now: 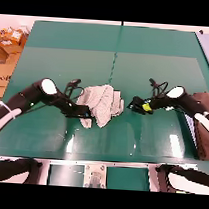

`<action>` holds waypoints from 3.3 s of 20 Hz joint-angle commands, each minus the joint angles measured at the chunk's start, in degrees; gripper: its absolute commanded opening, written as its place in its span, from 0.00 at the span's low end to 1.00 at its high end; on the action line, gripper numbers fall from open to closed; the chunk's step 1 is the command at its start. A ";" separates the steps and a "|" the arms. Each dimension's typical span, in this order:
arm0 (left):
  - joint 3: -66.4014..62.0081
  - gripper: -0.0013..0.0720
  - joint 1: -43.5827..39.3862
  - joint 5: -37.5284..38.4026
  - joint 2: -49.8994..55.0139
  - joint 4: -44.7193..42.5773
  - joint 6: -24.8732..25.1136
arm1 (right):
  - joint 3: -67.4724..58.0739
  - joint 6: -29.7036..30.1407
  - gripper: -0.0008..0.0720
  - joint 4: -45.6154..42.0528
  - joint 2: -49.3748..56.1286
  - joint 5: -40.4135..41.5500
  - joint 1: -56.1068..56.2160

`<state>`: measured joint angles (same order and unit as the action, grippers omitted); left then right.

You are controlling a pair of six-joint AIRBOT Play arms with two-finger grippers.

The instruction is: Fold the shirts.

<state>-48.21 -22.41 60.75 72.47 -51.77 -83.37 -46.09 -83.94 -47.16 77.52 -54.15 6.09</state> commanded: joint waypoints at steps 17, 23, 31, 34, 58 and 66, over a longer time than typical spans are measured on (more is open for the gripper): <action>2.69 0.93 10.16 0.63 -0.02 -4.66 -3.10 | -3.45 18.47 0.02 22.95 12.81 1.60 -0.52; 7.87 0.91 3.50 -18.18 0.28 4.98 0.35 | -3.45 18.45 0.02 22.97 12.81 1.66 -0.48; 4.17 0.05 3.87 -11.80 -0.72 0.68 3.87 | -4.31 18.40 0.02 22.36 9.92 -3.50 -4.07; -2.78 0.05 9.92 -1.27 -7.78 -7.17 1.16 | -7.80 17.51 0.02 22.05 2.40 -9.01 -10.91; -16.41 0.05 15.87 9.77 -25.44 -17.97 1.40 | -32.33 13.66 0.02 17.42 -11.67 -11.89 -23.98; -7.19 0.05 15.89 -3.41 0.83 -10.10 7.43 | -32.39 16.92 0.12 20.79 23.74 -2.54 -12.87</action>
<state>-54.68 -6.55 61.69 63.94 -63.88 -78.00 -78.39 -67.83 -28.60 91.55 -60.38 -9.08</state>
